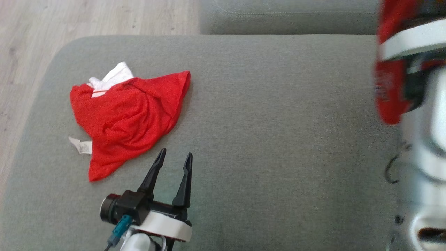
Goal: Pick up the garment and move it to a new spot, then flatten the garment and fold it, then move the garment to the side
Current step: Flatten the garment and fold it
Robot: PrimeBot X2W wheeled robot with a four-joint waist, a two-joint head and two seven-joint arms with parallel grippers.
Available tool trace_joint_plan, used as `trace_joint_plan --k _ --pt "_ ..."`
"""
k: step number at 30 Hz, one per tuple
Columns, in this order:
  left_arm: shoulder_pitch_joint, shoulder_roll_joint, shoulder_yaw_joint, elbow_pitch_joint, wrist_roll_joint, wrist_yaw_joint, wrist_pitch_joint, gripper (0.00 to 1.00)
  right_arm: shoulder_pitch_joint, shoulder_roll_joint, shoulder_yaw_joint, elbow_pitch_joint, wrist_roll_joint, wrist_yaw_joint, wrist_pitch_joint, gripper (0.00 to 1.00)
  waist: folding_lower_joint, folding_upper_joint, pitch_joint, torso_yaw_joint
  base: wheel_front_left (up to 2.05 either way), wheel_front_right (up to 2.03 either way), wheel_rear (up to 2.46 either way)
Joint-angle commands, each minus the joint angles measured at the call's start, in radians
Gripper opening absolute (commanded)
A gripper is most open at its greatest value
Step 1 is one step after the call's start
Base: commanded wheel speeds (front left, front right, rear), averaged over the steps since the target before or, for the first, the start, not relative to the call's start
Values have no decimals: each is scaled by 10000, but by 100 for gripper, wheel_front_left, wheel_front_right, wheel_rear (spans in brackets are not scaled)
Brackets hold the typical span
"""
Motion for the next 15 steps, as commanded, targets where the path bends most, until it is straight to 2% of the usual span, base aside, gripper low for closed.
trace_joint_plan --k 1,4,7,8,9,12,15 --pt "-208 -36 295 -355 -88 64 -124 100 20 22 740 -287 178 69 197 0 1 0 107 136 0 0 0" --pt "-296 -37 187 -350 -158 74 -124 100 642 22 2415 195 729 69 398 0 1 0 292 371 0 0 0" --pt "-441 -37 22 -272 -218 60 -124 100 1288 22 4091 1239 1165 69 375 0 1 0 471 634 0 0 0" --pt "-492 -38 -37 -238 -236 56 -124 100 1458 22 4549 1633 1308 69 260 16 1 0 509 719 0 0 0" --pt "-539 -38 -95 -202 -256 56 -124 100 1600 22 5065 2050 1400 69 127 100 1 0 535 809 0 0 0" --pt "-641 -38 -246 -112 -316 89 -124 100 1887 22 6404 3160 1779 69 -128 100 1 0 567 1044 0 0 0" --pt "-692 -38 -262 -81 -348 136 -124 100 1888 22 7024 3629 2280 69 -518 100 1 0 594 1113 0 0 0"
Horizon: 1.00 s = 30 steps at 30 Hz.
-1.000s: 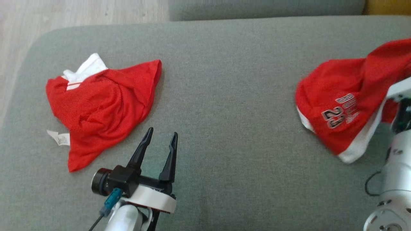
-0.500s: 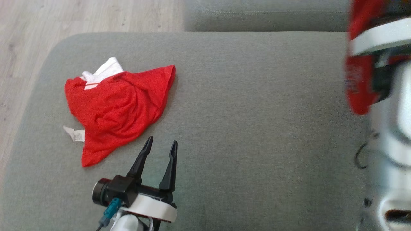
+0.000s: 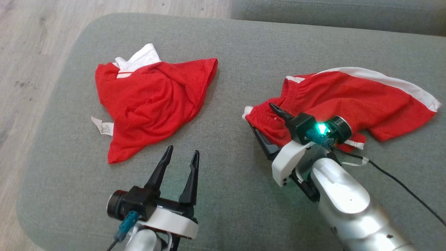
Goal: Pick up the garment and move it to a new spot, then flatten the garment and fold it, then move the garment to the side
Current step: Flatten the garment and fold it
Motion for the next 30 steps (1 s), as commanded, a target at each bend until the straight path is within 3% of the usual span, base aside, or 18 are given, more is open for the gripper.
trace_joint_plan --k 1,10,23,30 --pt "-397 -29 248 -241 -14 61 -124 100 -388 88 210 -220 183 67 -216 100 0 0 23 0 0 0 0" --pt "-275 -29 554 -281 97 105 -124 100 -556 88 473 -232 485 67 -636 100 0 0 -208 -646 0 0 0" --pt "61 -29 808 -423 173 139 -124 100 157 88 460 -573 40 67 805 100 0 0 -889 -1621 0 0 0" --pt "193 -30 850 -480 217 127 -124 100 811 -18 -842 -901 -78 67 422 100 0 0 -1053 -1937 0 0 0"
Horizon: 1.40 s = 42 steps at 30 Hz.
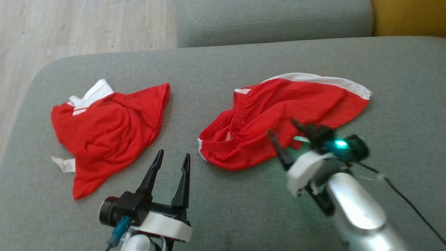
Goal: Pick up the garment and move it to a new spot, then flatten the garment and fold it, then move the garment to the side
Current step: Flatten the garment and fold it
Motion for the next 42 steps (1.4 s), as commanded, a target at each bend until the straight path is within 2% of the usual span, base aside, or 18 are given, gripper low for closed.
trace_joint_plan --k 1,7,12,18,25,37,38,39,40,42 --pt "-133 -24 363 -359 46 45 -124 100 -151 93 -2 -421 -44 67 -163 100 1 0 -38 -64 0 0 0" --pt "-49 -24 319 -388 55 43 -124 100 1368 168 -2458 -1410 -25 67 -948 100 1 0 -90 -202 0 0 0" --pt "-138 -24 233 -451 45 14 -124 100 2535 196 -3308 -2111 435 67 -1195 100 1 0 192 -204 0 0 0" --pt "-426 -24 130 -399 70 -47 -124 100 1978 198 -3319 -1994 436 67 -868 100 1 0 670 55 0 0 0" --pt "-721 -24 49 -265 58 -91 -124 100 1074 199 -3386 -680 411 67 -277 100 1 0 1130 556 0 0 0" --pt "-884 -24 59 -214 79 -121 -124 100 207 200 -3158 985 303 67 -591 100 1 0 1429 892 0 0 0" --pt "-894 -24 57 -211 79 -118 -124 100 166 200 -3100 1090 338 67 -620 78 1 0 1440 891 0 0 0" --pt "-902 -24 57 -207 81 -113 -124 100 125 200 -3043 1188 383 67 -649 27 1 0 1447 884 0 0 0" --pt "-907 -24 58 -202 83 -106 -124 100 84 200 -2988 1269 422 67 -701 0 1 0 1447 871 0 0 0" --pt "-910 -24 59 -191 87 -101 -124 100 48 200 -2926 1335 457 67 -776 0 1 0 1440 856 0 0 0"
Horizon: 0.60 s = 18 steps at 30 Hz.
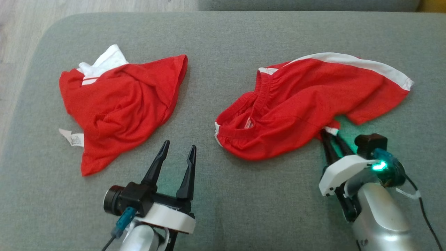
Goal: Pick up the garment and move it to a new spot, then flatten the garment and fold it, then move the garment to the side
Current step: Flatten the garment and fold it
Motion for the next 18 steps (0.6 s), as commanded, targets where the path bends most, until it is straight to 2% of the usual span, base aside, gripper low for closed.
trace_joint_plan --k 1,8,13,18 --pt "-419 -22 334 -268 90 8 -124 100 -296 -15 310 -169 84 67 -139 0 -1 0 -15 -36 0 0 0" --pt "-280 -22 492 -204 123 28 -124 100 -204 -15 -82 -59 -103 67 -498 0 -1 0 -330 -466 0 0 0" --pt "-110 -22 621 -265 108 42 -124 100 249 -41 -1231 -625 -822 67 -397 0 -1 0 -677 -948 0 0 0" --pt "37 -22 611 -365 45 77 -124 100 790 -316 -2651 -1916 -1720 67 316 0 -1 0 -933 -1323 0 0 0"
